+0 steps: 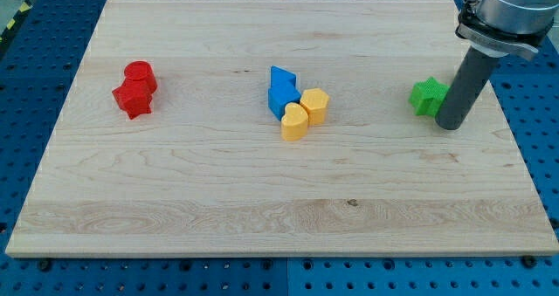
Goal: Slide the green star to the bottom right of the yellow hexagon
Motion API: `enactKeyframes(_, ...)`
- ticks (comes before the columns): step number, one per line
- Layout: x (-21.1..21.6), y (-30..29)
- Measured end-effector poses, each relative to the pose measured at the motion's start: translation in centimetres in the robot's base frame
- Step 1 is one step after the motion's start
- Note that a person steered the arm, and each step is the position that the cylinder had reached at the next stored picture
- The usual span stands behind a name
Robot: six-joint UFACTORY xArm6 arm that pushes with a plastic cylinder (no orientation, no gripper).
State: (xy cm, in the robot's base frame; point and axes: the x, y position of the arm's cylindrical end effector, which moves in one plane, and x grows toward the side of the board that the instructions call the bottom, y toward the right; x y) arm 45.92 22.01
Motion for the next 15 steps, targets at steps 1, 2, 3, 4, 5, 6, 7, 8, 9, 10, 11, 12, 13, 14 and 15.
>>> enactKeyframes(1,-0.8,4.2)
enactKeyframes(2,-4.4,6.7)
enactKeyframes(3,-6.6,5.4)
enactKeyframes(4,-6.4,1.5)
enactKeyframes(5,-3.7,-2.4)
enactKeyframes(6,-0.4,-5.3)
enactKeyframes(7,0.1,-6.0)
enactKeyframes(8,-0.2,-3.2)
enactKeyframes(9,0.9,-2.6)
enactKeyframes(10,2.6,-5.1)
enactKeyframes(11,3.4,-8.7)
enactKeyframes(12,3.5,-10.0)
enactKeyframes(13,3.5,-10.1)
enactKeyframes(14,3.1,-7.9)
enactKeyframes(15,0.4,-5.5)
